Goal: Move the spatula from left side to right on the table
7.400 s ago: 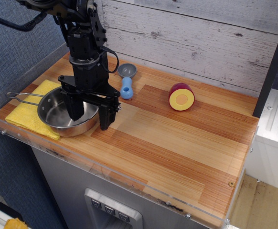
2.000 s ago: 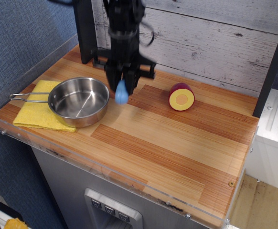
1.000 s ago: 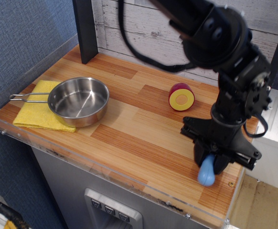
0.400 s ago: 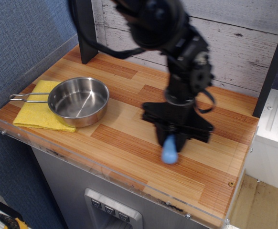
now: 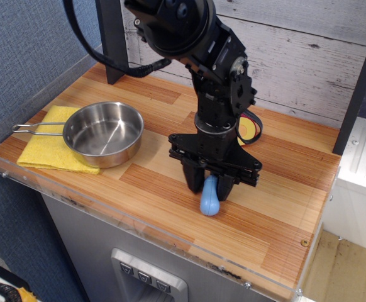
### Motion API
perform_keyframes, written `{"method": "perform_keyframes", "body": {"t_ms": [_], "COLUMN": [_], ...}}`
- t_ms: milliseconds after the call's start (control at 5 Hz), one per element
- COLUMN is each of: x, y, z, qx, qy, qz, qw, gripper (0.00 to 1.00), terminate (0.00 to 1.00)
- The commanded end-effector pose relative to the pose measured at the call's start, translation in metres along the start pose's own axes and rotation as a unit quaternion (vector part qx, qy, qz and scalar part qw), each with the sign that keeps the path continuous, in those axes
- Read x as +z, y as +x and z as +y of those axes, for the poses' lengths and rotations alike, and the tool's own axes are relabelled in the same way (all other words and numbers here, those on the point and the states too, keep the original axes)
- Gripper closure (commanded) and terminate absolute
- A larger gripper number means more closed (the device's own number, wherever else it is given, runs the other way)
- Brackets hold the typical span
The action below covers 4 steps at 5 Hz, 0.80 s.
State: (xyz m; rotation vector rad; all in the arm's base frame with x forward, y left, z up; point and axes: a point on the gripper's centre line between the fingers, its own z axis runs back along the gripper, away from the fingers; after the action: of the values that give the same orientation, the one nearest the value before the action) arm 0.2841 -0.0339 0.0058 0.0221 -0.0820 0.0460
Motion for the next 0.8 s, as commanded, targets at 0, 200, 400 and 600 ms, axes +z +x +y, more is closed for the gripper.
{"method": "perform_keyframes", "body": {"t_ms": [0,200,400,600], "x": [0.044,0.077,0.099,0.114], "y": [0.005,0.007,0.007,0.007], "z": [0.001,0.004,0.012,0.025], "qx": [-0.021,-0.024,-0.013,-0.004], "qy": [-0.028,-0.039,-0.032,-0.013], "qz": [-0.041,-0.067,-0.081,-0.094], "qw": [0.9986,0.9967,0.9962,0.9955], "gripper": [0.00,0.00,0.00,0.00], "terminate": [0.00,0.00,0.00,0.00]}}
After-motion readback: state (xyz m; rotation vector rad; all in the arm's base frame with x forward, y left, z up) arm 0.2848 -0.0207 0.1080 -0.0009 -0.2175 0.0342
